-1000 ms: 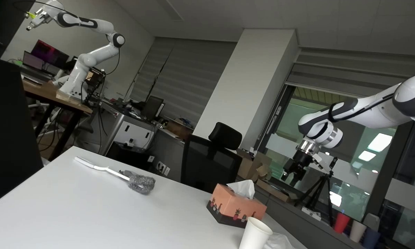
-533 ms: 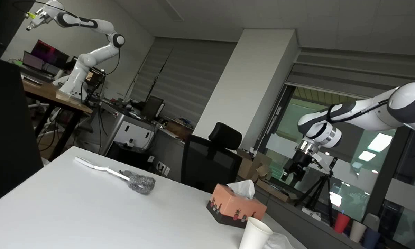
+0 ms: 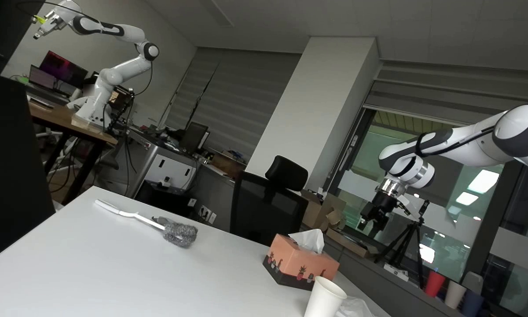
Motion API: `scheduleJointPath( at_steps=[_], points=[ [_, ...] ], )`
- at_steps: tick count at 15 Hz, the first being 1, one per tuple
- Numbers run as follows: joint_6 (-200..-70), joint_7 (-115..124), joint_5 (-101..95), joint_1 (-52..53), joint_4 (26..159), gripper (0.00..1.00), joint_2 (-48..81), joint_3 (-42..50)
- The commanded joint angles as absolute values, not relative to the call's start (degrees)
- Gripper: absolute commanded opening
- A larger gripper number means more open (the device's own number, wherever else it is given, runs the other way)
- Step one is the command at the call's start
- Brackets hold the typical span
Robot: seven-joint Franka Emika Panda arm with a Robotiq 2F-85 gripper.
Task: Pull a tissue out of the box and put it on the table
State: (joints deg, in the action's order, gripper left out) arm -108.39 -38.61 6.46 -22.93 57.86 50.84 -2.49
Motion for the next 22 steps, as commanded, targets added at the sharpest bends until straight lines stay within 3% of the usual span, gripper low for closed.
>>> scheduleJointPath(
  at_steps=[1,12,22],
  points=[
    [-108.38,-38.61,6.46,-22.93,57.86,1.0,50.84,-2.49],
    [-119.14,-46.98,9.6,-20.79,57.27,1.0,56.76,-9.67],
    [-131.1,-49.11,8.82,-17.31,57.13,1.0,61.16,-8.61]
  ],
)
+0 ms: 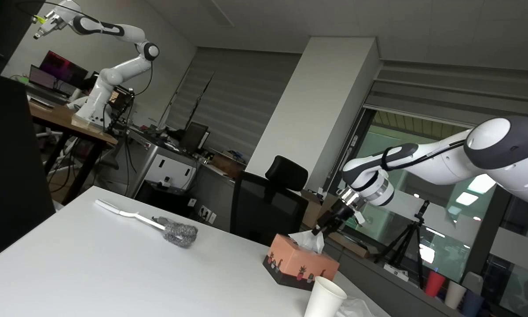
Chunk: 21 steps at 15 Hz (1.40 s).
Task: Pull a tissue out of the box and put it on the table
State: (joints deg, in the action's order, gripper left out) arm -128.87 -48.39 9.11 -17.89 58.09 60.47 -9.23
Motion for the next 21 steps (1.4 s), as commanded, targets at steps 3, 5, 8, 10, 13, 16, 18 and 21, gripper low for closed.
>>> scheduleJointPath(
  at_steps=[3,5,8,10,13,16,18,21],
  points=[
    [-133.02,-49.25,8.45,-17.08,57.3,0.75,61.56,-8.51],
    [-132.79,-48.64,8.17,-16.81,57.22,0.67,61.61,-8.08],
    [-131.45,-45.98,6.73,-15.49,56.17,0.45,61.9,-5.7],
    [-130.85,-44.64,5.66,-14.9,55.71,0.31,61.92,-4.46],
    [-130.4,-42.37,3.87,-14.08,55.14,0.11,61.49,-2.66],
    [-128.91,-40.69,2.56,-14.1,53.97,0.0,61.15,-1.92],
    [-127.26,-39.7,1.97,-14.21,52.94,0.0,60.95,-1.59],
    [-125.35,-38.44,1.42,-14.36,51.23,0.0,60.11,-0.92]
  ],
)
